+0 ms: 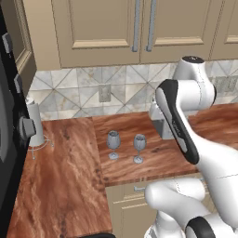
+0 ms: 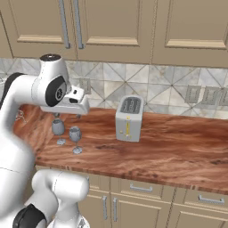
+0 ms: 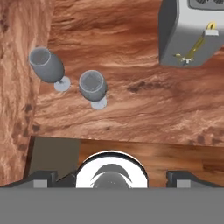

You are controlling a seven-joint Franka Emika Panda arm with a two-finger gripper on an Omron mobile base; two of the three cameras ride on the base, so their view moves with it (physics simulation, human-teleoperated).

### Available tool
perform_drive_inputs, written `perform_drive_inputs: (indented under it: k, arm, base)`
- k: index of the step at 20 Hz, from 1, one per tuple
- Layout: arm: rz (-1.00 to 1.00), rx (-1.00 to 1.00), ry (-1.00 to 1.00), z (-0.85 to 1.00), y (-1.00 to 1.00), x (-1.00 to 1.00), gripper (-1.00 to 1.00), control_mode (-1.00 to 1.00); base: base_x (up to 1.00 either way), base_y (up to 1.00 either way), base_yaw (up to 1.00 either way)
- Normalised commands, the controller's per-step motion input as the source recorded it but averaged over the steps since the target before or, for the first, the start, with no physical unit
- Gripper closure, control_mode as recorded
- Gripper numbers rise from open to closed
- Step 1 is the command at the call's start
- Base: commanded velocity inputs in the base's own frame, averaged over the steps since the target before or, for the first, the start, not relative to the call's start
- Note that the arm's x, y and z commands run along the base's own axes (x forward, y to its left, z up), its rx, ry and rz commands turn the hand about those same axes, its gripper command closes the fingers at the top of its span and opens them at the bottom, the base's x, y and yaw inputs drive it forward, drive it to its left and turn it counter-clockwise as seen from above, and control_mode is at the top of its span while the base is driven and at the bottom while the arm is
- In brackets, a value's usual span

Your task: Retrieve the wine glasses from the counter and place one next to each plate.

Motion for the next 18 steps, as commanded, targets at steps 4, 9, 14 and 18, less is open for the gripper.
perform_drive_inputs:
  k: [4, 9, 14, 18]
  arm:
    - [-0.19, 0.01, 0.0, -0.05, 0.0, -0.21, -1.0, -1.0]
    - [-0.26, 0.04, -0.06, -0.1, 0.03, -0.13, -1.0, -1.0]
    - [-0.31, 0.11, -0.23, -0.14, 0.12, 0.0, -1.0, -1.0]
    - [-0.32, 0.18, -0.25, -0.14, 0.04, 0.0, -1.0, -1.0]
  base:
    - [0.0, 0.0, 0.0]
    - [0.0, 0.0, 0.0]
    - [0.0, 0.0, 0.0]
    - [0.0, 0.0, 0.0]
